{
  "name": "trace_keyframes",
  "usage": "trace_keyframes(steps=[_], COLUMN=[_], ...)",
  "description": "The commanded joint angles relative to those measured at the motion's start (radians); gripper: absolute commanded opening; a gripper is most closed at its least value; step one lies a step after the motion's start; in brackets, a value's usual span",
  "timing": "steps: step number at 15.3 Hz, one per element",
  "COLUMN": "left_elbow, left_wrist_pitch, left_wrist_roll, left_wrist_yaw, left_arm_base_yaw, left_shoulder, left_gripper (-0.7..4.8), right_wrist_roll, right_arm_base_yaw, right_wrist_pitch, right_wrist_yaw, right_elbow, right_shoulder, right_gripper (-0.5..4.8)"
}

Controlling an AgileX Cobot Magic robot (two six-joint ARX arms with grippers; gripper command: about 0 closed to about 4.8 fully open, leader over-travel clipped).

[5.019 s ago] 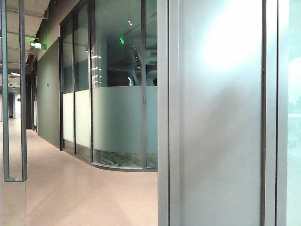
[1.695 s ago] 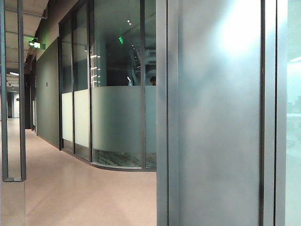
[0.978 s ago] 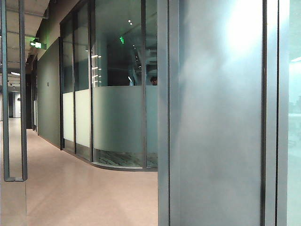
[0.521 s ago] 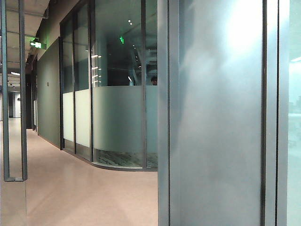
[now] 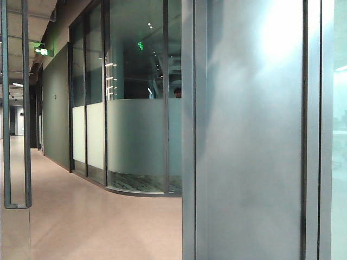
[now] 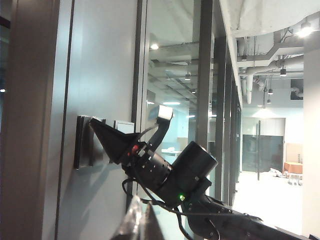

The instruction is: Raise the arm to find the leftmost switch on the wall and turn off the lights.

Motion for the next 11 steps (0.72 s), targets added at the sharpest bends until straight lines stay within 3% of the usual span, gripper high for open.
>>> trace_keyframes(steps=[1,7,11], left_elbow=[0.004,0.004,0.004], left_wrist_pitch=[0.006,0.012,0.025], left_wrist_roll=[-0.007,-0.007,-0.007], left_wrist_yaw=[0.004,0.005,0.0], left_arm_base_yaw=[0.001,0.001,0.001], left_shoulder=[-0.004,-0.03,-0.048], left_gripper=[-0.05,-0.05,-0.05], right_wrist_roll=[-0.016,-0.014,0.018], right_arm_base_yaw=[-0.001,-0.002,0.014], right_wrist_pitch=[0.005,0.003,-0.009], right_wrist_yaw=[0.03,0.07,-0.049], right_elbow=[0.003,0.003,0.004], right_shoulder=[0.003,0.015,-0.01], right_gripper=[-0.01,-0.01,-0.01])
